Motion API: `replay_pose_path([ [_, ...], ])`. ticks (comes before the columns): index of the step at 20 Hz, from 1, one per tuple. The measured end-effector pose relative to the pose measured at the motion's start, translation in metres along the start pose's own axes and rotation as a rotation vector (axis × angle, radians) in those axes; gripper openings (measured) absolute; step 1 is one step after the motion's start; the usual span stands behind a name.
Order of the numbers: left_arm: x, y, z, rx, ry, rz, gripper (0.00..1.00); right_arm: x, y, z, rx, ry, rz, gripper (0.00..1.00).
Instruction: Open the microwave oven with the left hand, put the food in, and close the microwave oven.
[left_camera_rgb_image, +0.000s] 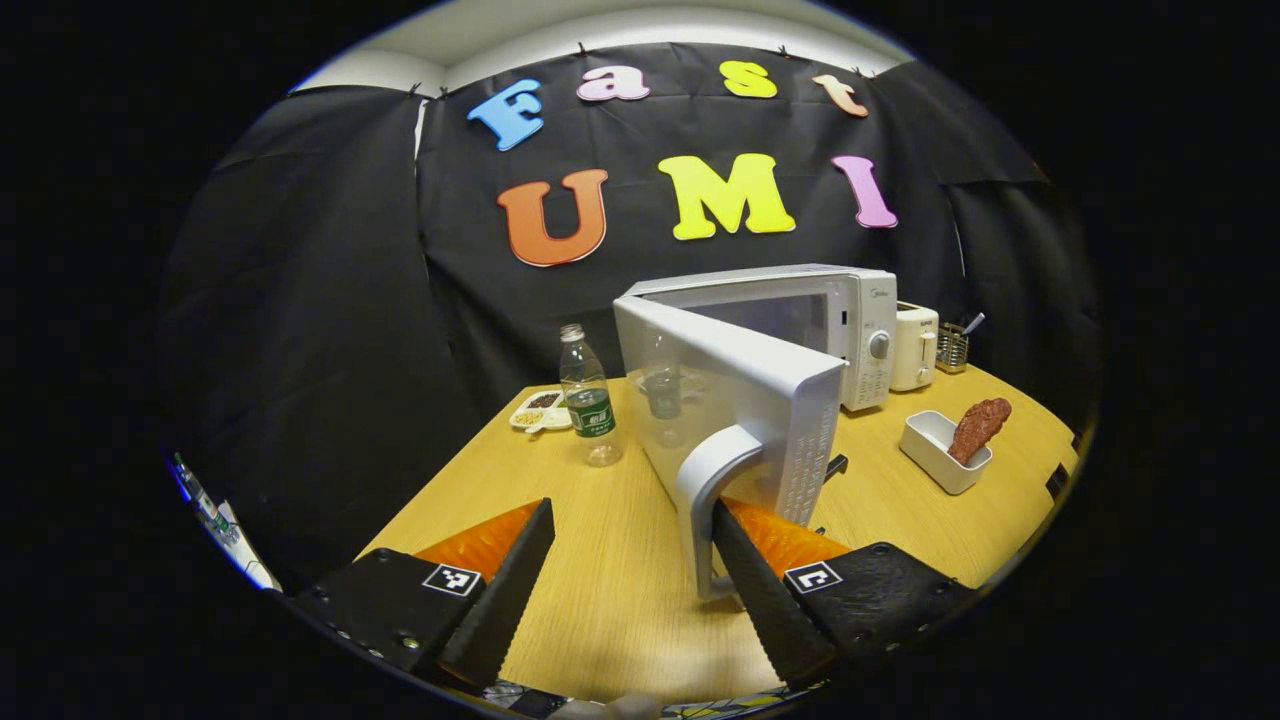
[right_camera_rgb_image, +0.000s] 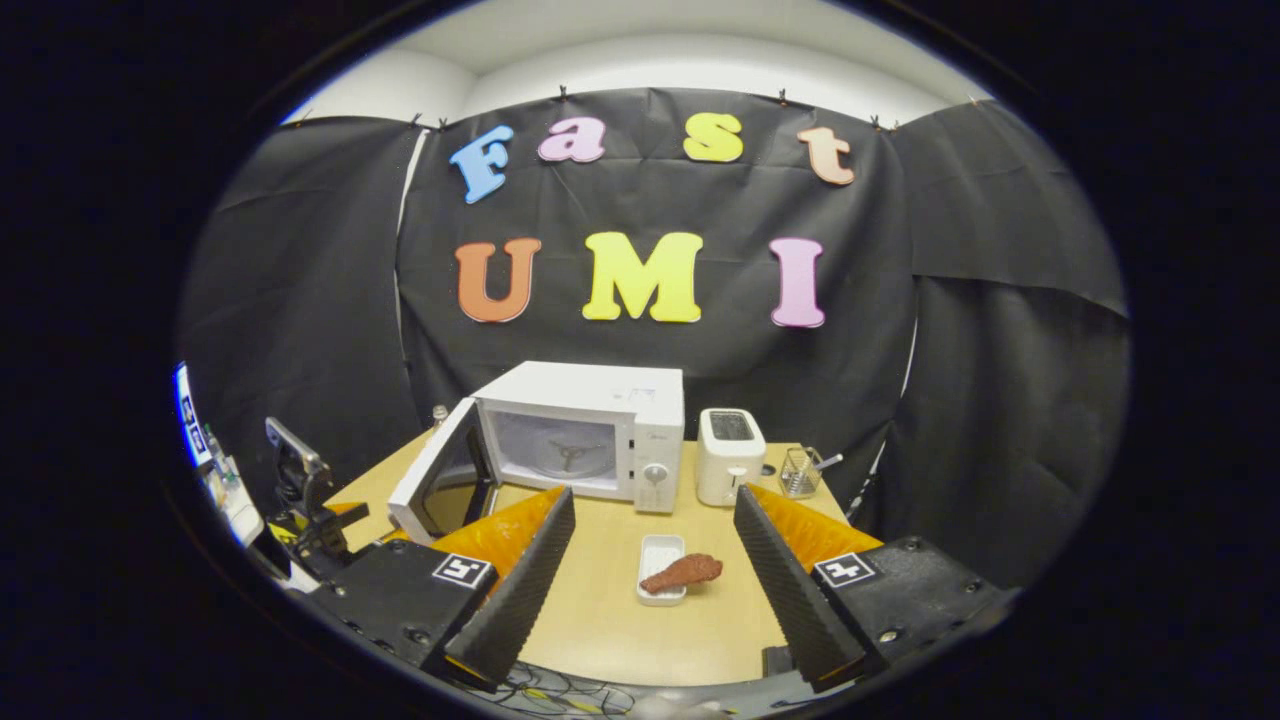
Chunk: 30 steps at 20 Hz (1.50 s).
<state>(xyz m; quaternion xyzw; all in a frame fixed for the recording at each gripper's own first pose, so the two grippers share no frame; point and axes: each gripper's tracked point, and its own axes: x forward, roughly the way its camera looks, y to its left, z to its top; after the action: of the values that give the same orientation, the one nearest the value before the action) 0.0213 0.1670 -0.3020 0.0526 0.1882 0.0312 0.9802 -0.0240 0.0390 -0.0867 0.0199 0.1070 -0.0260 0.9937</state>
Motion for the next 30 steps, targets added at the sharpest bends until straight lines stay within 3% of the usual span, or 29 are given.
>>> replay_pose_path([
  [1,-0.004,0.009,-0.002,-0.006,0.002,0.014,0.95,0.001,0.001,-0.004,0.001,0.003,0.003,0.94],
  [2,-0.008,0.02,-0.004,0.002,0.003,0.037,0.95,0.003,0.002,-0.009,0.003,0.012,0.002,1.0],
  [8,-0.04,0.062,0.001,0.031,-0.007,0.114,0.96,0.028,-0.016,-0.051,0.03,0.053,0.015,1.0],
  [9,-0.047,0.064,0.006,0.025,-0.011,0.122,0.95,0.036,-0.023,-0.064,0.041,0.072,0.02,0.94],
  [10,-0.055,0.065,0.012,0.019,-0.017,0.126,0.95,0.043,-0.03,-0.078,0.058,0.094,0.025,1.0],
  [11,-0.062,0.063,0.018,0.014,-0.024,0.132,0.95,0.052,-0.037,-0.09,0.075,0.116,0.033,1.0],
  [12,-0.069,0.057,0.026,0.013,-0.034,0.131,0.96,0.063,-0.045,-0.107,0.094,0.146,0.041,0.94],
  [13,-0.076,0.052,0.033,0.017,-0.041,0.131,0.95,0.074,-0.052,-0.122,0.118,0.18,0.049,1.0],
  [14,-0.081,0.044,0.042,0.018,-0.049,0.128,0.95,0.086,-0.057,-0.138,0.147,0.212,0.067,1.0],
  [16,-0.09,0.021,0.061,0.018,-0.067,0.11,0.95,0.11,-0.066,-0.167,0.205,0.281,0.104,0.89],
  [17,-0.091,0.008,0.071,0.015,-0.076,0.1,0.95,0.124,-0.071,-0.179,0.229,0.305,0.123,0.99],
  [18,-0.093,-0.007,0.082,0.013,-0.084,0.09,0.95,0.138,-0.077,-0.191,0.247,0.336,0.135,0.99],
  [19,-0.091,-0.02,0.093,0.009,-0.093,0.087,0.95,0.151,-0.081,-0.2,0.259,0.362,0.155,0.86],
  [20,-0.089,-0.034,0.103,-0.001,-0.095,0.081,0.95,0.165,-0.085,-0.21,0.278,0.389,0.177,0.98],
  [22,-0.081,-0.059,0.12,-0.011,-0.102,0.086,0.95,0.191,-0.087,-0.224,0.331,0.454,0.25,0.95],
  [24,-0.068,-0.079,0.132,-0.004,-0.097,0.102,0.95,0.213,-0.081,-0.229,0.396,0.505,0.338,0.89],
  [25,-0.062,-0.09,0.138,-0.003,-0.095,0.112,0.95,0.224,-0.08,-0.23,0.418,0.53,0.37,0.75],
  [26,-0.055,-0.099,0.143,-0.005,-0.091,0.12,0.95,0.233,-0.081,-0.232,0.427,0.554,0.392,0.77],
  [27,-0.05,-0.106,0.147,-0.008,-0.085,0.128,0.95,0.241,-0.08,-0.236,0.436,0.576,0.419,0.62],
  [28,-0.045,-0.112,0.151,-0.01,-0.08,0.134,0.95,0.247,-0.077,-0.238,0.452,0.608,0.45,0.66],
  [30,-0.038,-0.121,0.16,-0.007,-0.079,0.149,0.95,0.25,-0.072,-0.24,0.495,0.659,0.509,0.49],
])
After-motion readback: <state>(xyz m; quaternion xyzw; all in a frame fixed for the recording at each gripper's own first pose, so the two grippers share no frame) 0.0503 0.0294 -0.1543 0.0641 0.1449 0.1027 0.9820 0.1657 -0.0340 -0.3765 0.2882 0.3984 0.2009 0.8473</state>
